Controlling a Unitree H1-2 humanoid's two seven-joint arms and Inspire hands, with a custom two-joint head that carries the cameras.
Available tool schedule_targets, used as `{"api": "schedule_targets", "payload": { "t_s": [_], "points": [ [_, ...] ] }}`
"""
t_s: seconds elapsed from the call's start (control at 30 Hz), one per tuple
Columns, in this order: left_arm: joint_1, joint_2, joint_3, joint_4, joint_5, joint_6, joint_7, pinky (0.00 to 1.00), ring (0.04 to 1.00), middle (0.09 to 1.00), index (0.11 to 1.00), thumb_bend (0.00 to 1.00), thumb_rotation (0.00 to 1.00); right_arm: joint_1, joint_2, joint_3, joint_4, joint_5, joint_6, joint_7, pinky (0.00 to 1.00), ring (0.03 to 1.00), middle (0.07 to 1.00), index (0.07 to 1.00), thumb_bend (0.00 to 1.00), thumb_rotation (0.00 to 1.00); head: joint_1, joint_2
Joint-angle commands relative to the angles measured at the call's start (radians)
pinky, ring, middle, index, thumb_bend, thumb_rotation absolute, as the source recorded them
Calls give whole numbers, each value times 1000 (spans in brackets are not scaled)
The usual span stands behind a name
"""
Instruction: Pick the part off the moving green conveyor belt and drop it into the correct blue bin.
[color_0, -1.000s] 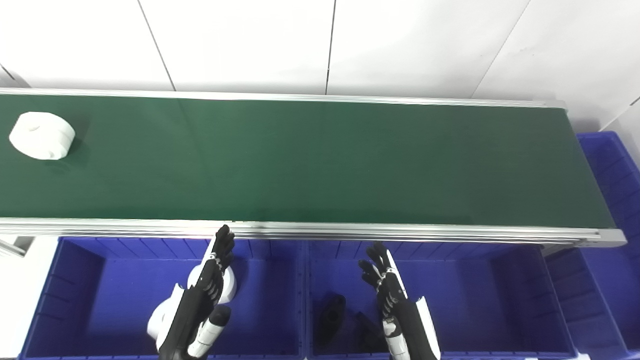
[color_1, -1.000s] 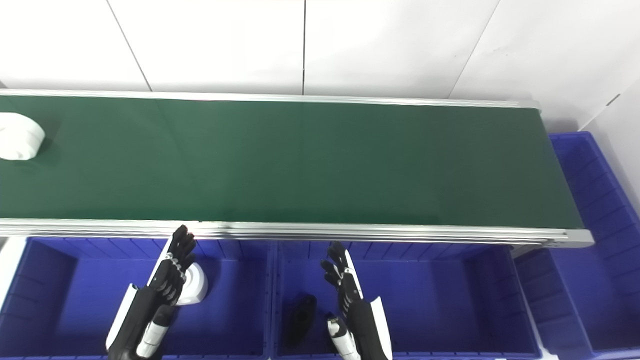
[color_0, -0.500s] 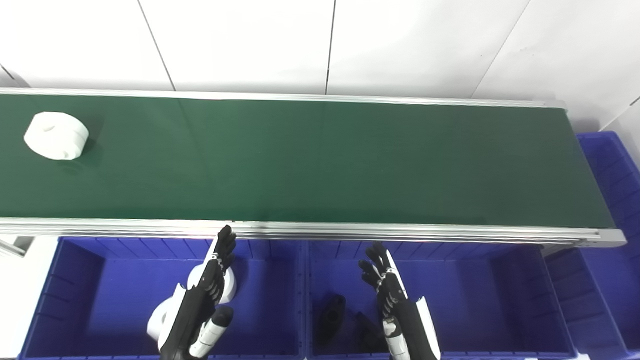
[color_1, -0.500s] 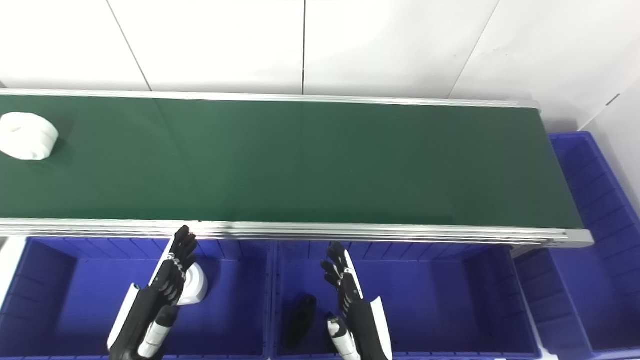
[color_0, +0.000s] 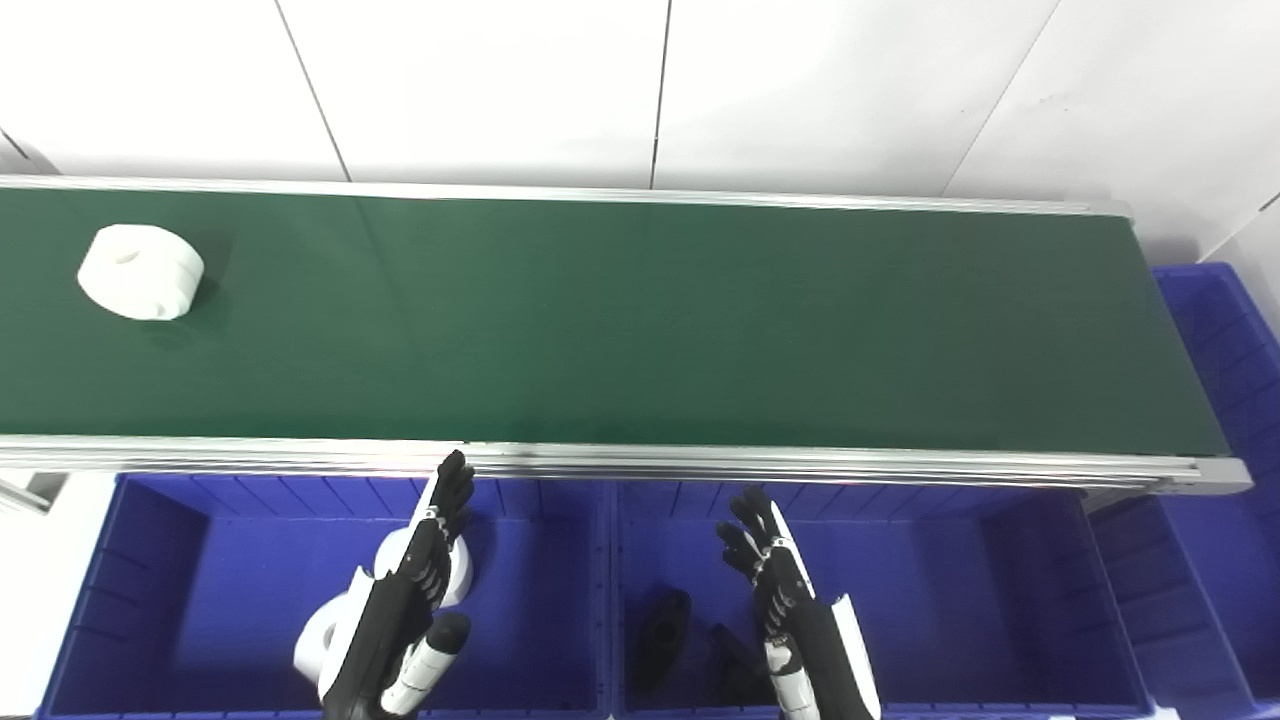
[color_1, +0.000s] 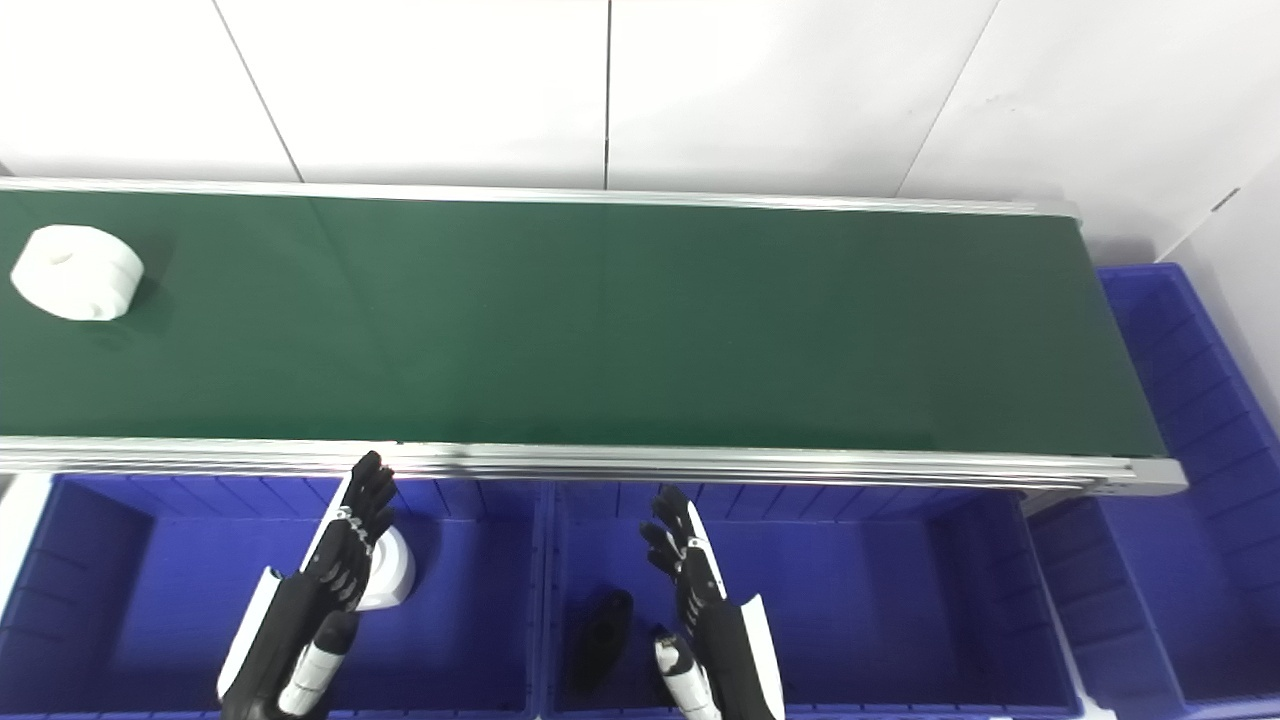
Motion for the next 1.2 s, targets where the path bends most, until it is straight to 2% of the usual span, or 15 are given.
{"api": "schedule_targets", "payload": {
  "t_s": [0.0,0.13,0.27,0.33,0.4,0.53,0.57,0.6,0.63,0.67,0.7,0.73,0.87,1.07,1.17],
  "points": [
    [9,0,-4,-22,1,-34,5,1000,1000,999,1000,794,899,13,4,5,-21,-1,-27,4,904,915,957,983,914,1000,1,0],
    [9,-1,-4,-18,-1,-37,6,1000,1000,996,1000,794,894,12,3,4,-17,-2,-29,4,907,916,959,987,912,1000,2,-4],
    [11,-5,-4,-5,21,-49,14,1000,1000,995,1000,792,900,9,-2,3,-3,8,-31,8,913,923,967,999,915,1000,27,-32],
    [12,-7,-6,9,38,-59,18,1000,1000,994,1000,792,915,5,-5,0,12,9,-39,6,914,920,967,1000,925,1000,56,-62],
    [10,-12,-9,36,47,-83,20,1000,999,992,1000,790,914,0,-11,-5,34,18,-58,6,918,919,970,1000,924,1000,103,-109],
    [0,-22,-23,94,46,-122,21,1000,1000,997,1000,796,883,-13,-30,-19,76,34,-81,3,919,923,976,1000,917,1000,174,-174],
    [-2,-25,-25,105,49,-131,24,992,1000,994,1000,796,875,-15,-34,-21,82,40,-83,3,920,923,979,1000,915,1000,180,-178],
    [-7,-32,-28,125,55,-146,28,975,995,989,1000,799,865,-20,-42,-24,92,49,-84,6,926,927,986,1000,909,1000,223,-209],
    [-11,-37,-30,139,58,-157,31,967,991,986,1000,801,861,-24,-48,-26,98,56,-84,8,929,929,990,1000,907,1000,228,-213],
    [-13,-44,-30,159,78,-173,44,960,988,983,1000,802,857,-31,-57,-28,108,68,-85,11,931,932,993,1000,905,1000,262,-238],
    [-15,-50,-30,173,92,-184,53,917,964,965,1000,805,857,-36,-63,-30,115,76,-85,13,934,940,998,1000,894,1000,262,-238],
    [-18,-53,-31,187,99,-194,59,901,955,959,1000,806,857,-41,-68,-32,123,93,-85,18,936,943,999,1000,890,1000,288,-258],
    [-24,-57,-35,220,152,-211,95,846,910,928,1000,781,860,-54,-77,-42,136,149,-86,36,973,961,1000,1000,915,1000,319,-288],
    [-45,-42,-52,250,90,-212,82,859,923,933,1000,770,834,-67,-64,-52,146,189,-85,60,1000,992,1000,1000,958,1000,346,-334],
    [-50,-32,-48,255,101,-212,86,789,907,926,1000,781,850,-74,-54,-53,155,197,-85,72,1000,999,1000,1000,944,1000,358,-353]
  ]
}}
